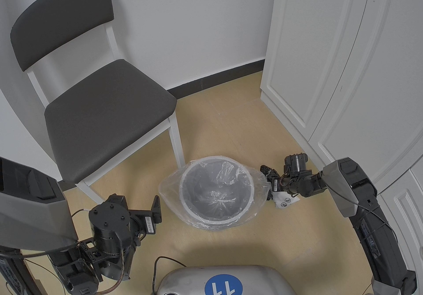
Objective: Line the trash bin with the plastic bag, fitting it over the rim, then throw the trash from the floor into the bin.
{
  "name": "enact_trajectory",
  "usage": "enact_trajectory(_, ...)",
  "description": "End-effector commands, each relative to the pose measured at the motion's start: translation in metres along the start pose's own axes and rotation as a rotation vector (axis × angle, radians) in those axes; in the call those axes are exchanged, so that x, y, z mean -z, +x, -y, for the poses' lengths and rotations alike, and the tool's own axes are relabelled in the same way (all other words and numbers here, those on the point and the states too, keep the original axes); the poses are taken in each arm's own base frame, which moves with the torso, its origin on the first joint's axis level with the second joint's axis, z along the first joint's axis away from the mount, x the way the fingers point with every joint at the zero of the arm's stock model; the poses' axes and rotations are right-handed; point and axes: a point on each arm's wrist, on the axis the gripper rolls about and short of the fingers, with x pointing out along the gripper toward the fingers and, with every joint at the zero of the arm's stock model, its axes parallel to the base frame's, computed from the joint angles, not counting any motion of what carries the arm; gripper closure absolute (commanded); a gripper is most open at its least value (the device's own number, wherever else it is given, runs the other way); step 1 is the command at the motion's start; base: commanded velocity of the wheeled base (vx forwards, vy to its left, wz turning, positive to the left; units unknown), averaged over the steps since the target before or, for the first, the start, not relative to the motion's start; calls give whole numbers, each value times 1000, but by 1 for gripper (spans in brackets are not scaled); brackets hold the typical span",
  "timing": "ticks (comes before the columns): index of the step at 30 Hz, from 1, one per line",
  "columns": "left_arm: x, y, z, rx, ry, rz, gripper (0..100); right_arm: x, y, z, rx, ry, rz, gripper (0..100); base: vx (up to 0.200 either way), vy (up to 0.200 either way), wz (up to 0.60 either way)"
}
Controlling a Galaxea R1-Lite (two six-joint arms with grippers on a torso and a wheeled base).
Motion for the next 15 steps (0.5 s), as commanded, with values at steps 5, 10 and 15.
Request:
enact_trajectory(5,-23,-23,-15,17,-49,66,0,0,0,0,5,77,2,100,0,0,0)
enact_trajectory(10,-45,-33,-20,36,-96,145,0,-4,-1,0,23,164,34,100,0,0,0)
enact_trajectory(15,-72,-48,-37,-2,-29,251,0,-32,-10,6,52,289,227,100,0,0,0)
